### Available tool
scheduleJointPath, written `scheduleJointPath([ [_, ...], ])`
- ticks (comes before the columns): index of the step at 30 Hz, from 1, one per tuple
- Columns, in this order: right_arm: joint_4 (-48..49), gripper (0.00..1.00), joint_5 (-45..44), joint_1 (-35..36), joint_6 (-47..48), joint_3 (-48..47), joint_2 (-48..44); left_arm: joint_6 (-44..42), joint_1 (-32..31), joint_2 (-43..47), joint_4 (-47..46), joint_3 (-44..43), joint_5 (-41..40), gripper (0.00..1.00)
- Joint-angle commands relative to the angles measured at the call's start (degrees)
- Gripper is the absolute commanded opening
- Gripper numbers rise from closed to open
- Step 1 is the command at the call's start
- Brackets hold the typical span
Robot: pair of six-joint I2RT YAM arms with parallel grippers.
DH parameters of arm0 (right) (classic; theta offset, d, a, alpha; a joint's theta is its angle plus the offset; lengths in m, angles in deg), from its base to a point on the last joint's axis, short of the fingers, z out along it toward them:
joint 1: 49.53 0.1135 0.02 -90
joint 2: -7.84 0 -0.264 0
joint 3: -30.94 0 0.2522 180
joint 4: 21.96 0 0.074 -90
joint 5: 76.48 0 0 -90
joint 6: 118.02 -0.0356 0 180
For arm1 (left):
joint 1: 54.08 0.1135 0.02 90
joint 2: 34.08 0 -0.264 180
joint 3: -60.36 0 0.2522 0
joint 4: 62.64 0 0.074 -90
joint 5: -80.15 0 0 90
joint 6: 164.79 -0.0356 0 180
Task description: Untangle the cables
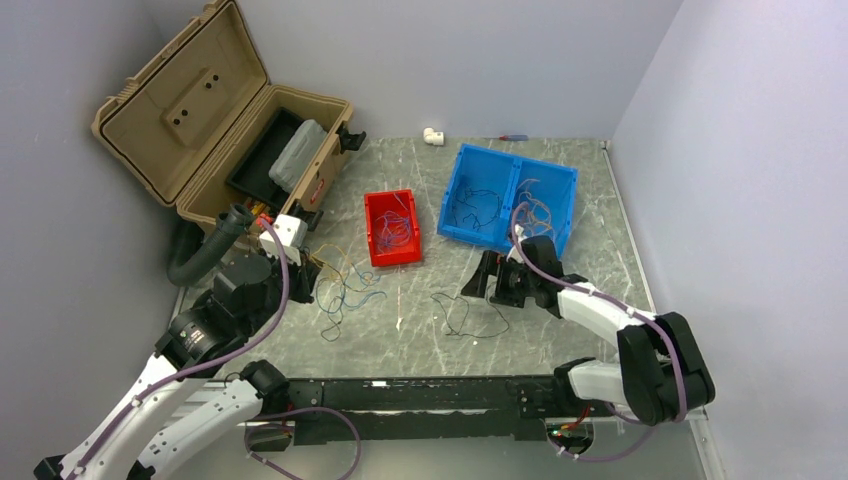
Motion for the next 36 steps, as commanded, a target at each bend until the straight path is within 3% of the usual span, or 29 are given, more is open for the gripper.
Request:
scheduleJointPath([
  [1,-3.52,1.00,0.11,3.44,1.73,-0.30,1.09,-1.03,0.08,-0.07,-1.21,-1.77,-0.51,0.00],
  [10,-16.05,1.00,-21.70,15.36,3.08,-8.39,5.65,-1.11,0.12,-0.22,-1.08,-1.88,-0.59,0.00],
  [16,-20.03,0.94,-29.72,21.34,1.96,-11.75,10.19,-1.32,0.09,0.24,-0.73,-1.90,-1.23,0.00],
  [22,-20.40,0.67,-31.25,23.96,0.91,-12.41,12.54,-1.51,0.10,0.25,-0.46,-2.07,-1.22,0.00],
  [28,-20.94,0.20,-32.02,24.59,1.07,-13.69,11.21,-1.52,0.15,0.23,-0.52,-1.93,-1.22,0.00],
  [31,-21.14,0.02,-31.45,24.58,0.91,-14.36,8.00,-1.54,0.14,0.24,-0.48,-2.06,-1.22,0.00],
  [36,-21.60,0.00,-30.54,24.36,0.28,-16.45,0.82,-1.75,0.10,0.35,-0.28,-2.32,-1.35,0.00],
])
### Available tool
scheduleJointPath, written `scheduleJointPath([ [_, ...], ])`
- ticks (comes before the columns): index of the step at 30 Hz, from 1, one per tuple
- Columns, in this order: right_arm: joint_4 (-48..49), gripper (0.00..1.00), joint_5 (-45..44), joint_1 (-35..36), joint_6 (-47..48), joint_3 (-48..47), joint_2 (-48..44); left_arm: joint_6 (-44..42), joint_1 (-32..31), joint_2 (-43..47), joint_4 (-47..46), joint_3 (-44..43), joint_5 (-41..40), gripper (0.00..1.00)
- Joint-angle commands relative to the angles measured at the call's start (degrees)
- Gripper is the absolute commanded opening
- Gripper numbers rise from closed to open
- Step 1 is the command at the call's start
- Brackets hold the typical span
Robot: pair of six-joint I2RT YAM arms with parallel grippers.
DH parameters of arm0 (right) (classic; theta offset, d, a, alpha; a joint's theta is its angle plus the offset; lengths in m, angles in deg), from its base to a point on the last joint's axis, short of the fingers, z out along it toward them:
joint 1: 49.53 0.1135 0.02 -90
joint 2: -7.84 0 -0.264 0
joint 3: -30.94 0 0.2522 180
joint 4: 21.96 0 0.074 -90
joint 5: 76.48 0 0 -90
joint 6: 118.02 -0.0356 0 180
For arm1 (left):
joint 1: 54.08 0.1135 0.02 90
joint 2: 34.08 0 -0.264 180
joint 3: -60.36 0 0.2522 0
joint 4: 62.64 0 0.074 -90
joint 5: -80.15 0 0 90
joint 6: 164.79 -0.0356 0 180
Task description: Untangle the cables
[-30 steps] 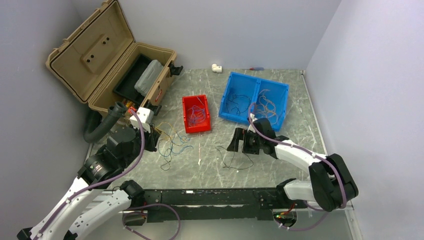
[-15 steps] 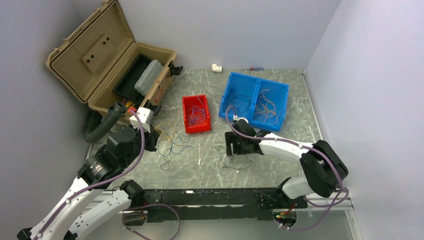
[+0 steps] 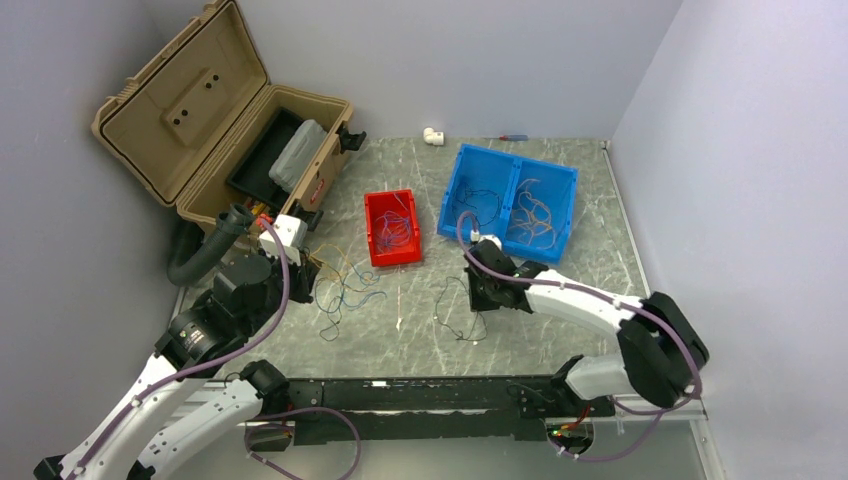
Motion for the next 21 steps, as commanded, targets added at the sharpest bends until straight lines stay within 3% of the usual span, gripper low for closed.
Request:
scheduleJointPath([
  [1,-1.47,0.00,1.18,-0.03,-0.84,-3.71,-7.50,-1.09,0.09,0.35,-0.54,-2.32,-0.73,0.00],
  [10,-3.27,0.00,8.14,-5.39,1.39,-13.55,-13.64,-1.14,0.13,0.18,-0.62,-2.50,-0.40,0.00],
  [17,0.79,0.00,24.73,-16.32,2.23,-22.65,-9.58,-1.29,0.07,-0.03,-0.38,-2.77,-0.38,0.00],
  [21,0.81,0.00,28.01,-17.99,1.45,-29.20,-6.00,-1.20,0.14,0.19,0.08,-2.95,-0.57,0.00],
])
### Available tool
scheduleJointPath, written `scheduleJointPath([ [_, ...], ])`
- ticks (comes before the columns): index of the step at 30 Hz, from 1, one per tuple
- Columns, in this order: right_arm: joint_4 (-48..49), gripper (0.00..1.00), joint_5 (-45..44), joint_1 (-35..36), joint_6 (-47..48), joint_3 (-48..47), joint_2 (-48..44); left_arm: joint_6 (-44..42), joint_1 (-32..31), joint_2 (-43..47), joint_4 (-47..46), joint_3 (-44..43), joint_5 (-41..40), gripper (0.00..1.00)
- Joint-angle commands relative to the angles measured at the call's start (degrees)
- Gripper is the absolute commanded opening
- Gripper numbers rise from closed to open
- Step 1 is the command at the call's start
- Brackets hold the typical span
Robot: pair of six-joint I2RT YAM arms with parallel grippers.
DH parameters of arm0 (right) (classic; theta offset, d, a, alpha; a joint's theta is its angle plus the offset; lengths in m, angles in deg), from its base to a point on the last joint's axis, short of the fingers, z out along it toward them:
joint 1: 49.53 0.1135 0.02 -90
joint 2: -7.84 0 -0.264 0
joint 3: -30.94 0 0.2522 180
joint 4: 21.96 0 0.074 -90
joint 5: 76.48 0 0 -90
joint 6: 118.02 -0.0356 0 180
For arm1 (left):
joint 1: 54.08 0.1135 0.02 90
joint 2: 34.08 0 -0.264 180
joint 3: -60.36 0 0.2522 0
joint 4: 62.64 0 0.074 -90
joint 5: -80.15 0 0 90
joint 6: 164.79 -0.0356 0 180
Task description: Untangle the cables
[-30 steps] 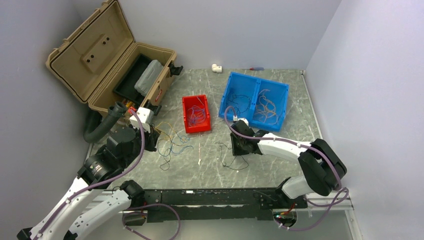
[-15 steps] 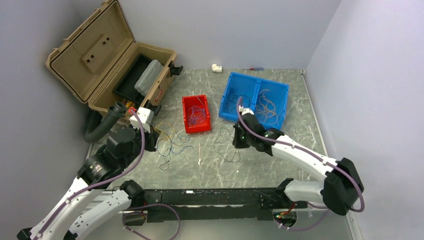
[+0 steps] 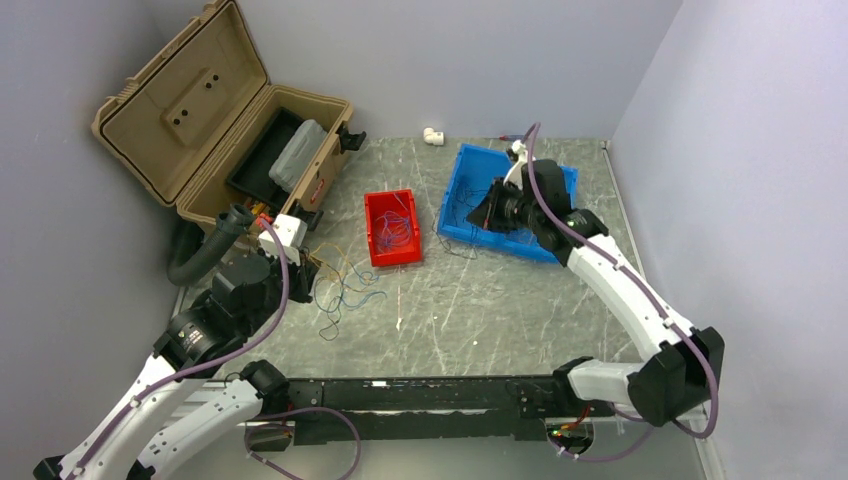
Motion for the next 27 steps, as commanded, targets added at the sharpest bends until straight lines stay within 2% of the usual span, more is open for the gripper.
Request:
scheduleJointPath([
  [1,2.78,0.00,8.31,-1.32,-0.26,-7.72,3.38,-0.48,0.14,0.29,0.04,-2.49,-0.70,0.00],
  [11,13.30,0.00,18.56,-9.46,-6.32,-9.48,13.79,-0.41,0.15,0.51,0.25,-2.21,-0.74,0.00],
  [20,22.66,0.00,23.97,-16.70,-10.70,-7.65,28.84,-0.48,0.14,0.66,0.12,-2.14,-0.70,0.00],
  [23,24.81,0.00,23.42,-18.21,-12.16,-7.67,33.62,-0.54,0.15,0.72,0.49,-2.29,-0.73,0.00],
  [27,22.92,0.00,20.36,-18.52,-11.90,-10.80,38.66,-0.69,0.10,1.05,0.15,-1.73,-1.05,0.00],
])
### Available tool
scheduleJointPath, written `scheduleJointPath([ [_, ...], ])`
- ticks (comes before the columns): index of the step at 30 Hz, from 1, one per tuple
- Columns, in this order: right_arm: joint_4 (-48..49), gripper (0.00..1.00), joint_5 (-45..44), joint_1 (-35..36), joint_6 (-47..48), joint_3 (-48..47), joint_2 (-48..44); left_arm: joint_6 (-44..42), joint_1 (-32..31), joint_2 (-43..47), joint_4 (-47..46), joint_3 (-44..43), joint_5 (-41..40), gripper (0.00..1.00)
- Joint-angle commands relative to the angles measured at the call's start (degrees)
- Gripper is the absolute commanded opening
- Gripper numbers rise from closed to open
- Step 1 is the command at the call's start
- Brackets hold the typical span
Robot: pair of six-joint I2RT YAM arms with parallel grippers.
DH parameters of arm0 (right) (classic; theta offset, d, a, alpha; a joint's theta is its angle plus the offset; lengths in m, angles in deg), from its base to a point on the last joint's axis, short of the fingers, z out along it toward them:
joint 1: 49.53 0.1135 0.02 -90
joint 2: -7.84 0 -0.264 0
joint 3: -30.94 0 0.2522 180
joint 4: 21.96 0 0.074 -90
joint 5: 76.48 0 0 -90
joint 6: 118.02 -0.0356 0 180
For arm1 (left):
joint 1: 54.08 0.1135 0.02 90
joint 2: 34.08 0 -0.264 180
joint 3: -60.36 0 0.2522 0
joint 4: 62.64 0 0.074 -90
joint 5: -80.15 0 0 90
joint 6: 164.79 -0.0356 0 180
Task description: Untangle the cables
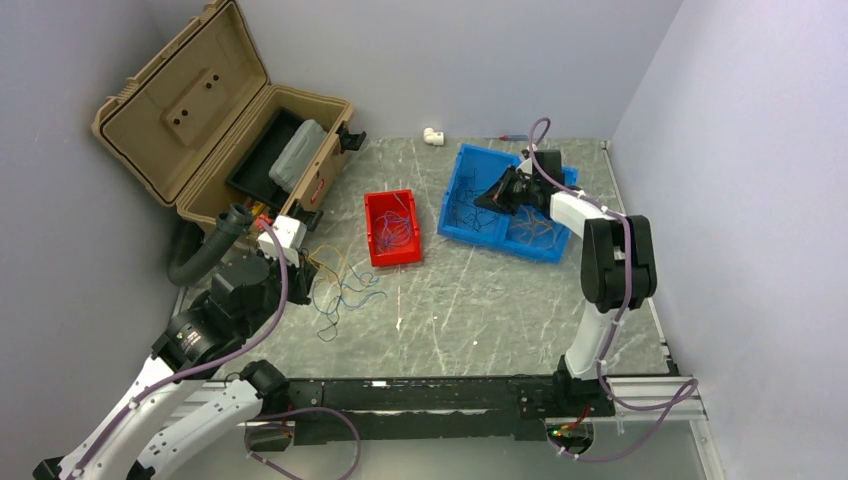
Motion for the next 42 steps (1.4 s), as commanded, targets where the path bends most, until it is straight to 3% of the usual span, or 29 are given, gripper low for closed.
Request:
scheduleJointPath([
  [1,1.98,0.00,-2.38,-0.40,-1.26,-3.30,3.34,-0.68,0.08,0.68,-1.24,-1.53,-1.03,0.00],
  [12,-6.11,0.00,-22.95,0.53,5.83,-7.89,1.61,-1.43,0.07,0.24,-1.32,-1.39,-1.72,0.00],
  [17,-13.11,0.00,-36.79,4.04,12.78,-14.31,5.32,-1.65,0.13,-0.57,-1.55,-1.52,-1.56,0.00],
  [25,-17.36,0.00,-50.74,11.32,18.97,-19.72,10.64,-1.86,0.14,-0.40,-1.47,-1.54,-2.17,0.00],
  [33,-16.88,0.00,-51.21,13.76,18.18,-19.74,15.11,-1.95,0.13,-0.58,-1.48,-2.04,-1.54,0.00],
  [39,-18.90,0.00,-50.47,14.34,19.68,-21.35,11.34,-1.19,0.07,-0.70,-1.09,-2.30,-0.76,0.00],
  [41,-20.11,0.07,-50.22,14.39,20.32,-22.47,9.59,-0.71,0.10,-0.27,-1.52,-1.73,-0.39,0.00],
  [42,-20.75,0.17,-50.08,14.35,20.53,-22.95,8.83,-0.60,0.15,-0.26,-1.58,-1.58,-0.24,0.00],
])
